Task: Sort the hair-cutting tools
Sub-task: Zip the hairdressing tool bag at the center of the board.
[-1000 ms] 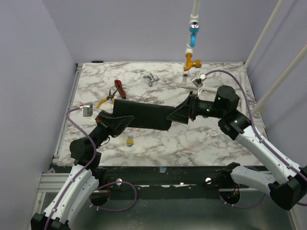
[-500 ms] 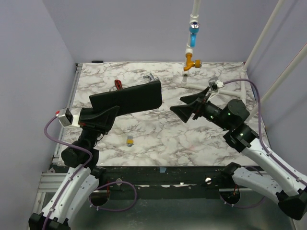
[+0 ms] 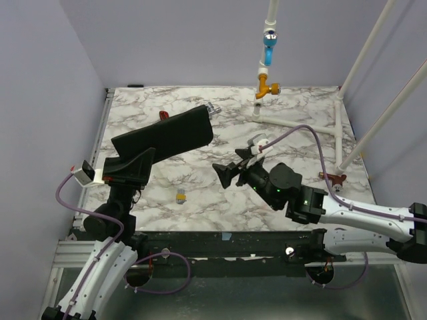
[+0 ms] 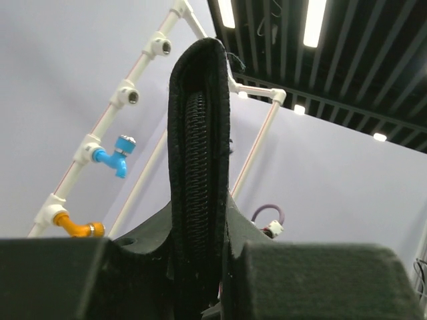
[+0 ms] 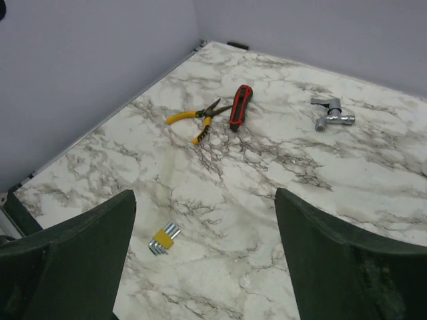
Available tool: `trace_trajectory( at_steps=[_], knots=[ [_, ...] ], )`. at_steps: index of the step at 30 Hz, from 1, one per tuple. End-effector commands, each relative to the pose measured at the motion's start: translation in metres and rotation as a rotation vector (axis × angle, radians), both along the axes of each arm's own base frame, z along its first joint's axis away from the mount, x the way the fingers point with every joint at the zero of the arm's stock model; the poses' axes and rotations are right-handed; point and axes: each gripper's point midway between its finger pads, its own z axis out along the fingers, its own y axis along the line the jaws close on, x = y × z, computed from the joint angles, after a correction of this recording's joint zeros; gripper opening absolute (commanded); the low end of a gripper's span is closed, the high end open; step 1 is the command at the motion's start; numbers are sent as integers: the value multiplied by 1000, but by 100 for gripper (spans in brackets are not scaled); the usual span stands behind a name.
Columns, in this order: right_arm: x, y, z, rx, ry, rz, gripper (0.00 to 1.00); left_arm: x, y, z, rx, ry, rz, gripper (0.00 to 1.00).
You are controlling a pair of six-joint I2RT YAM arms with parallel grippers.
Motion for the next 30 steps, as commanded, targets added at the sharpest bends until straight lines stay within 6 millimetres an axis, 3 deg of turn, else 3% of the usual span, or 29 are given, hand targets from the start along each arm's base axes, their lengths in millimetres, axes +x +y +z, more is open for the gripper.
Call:
trace_trajectory(
  at_steps=[1,3,7,12,19,30],
  knots=[
    [-10,-17,40,214,-58,22,78,10,15,2,-47,101,71,0],
    [-9,-20,46,201,-63,9,66,15,16,-3,-60,156,57,0],
    [-16,-10,58,201,-95,80,71,24,15,-14,-62,242,51,0],
    [-13,10,61,160,-84,101,76,25,16,-16,-67,244,51,0],
    [4,26,63,129,-79,35,65,26,11,-15,-53,235,33,0],
    [21,33,66,113,-103,-50,45,24,8,-17,-40,230,19,0]
  ],
)
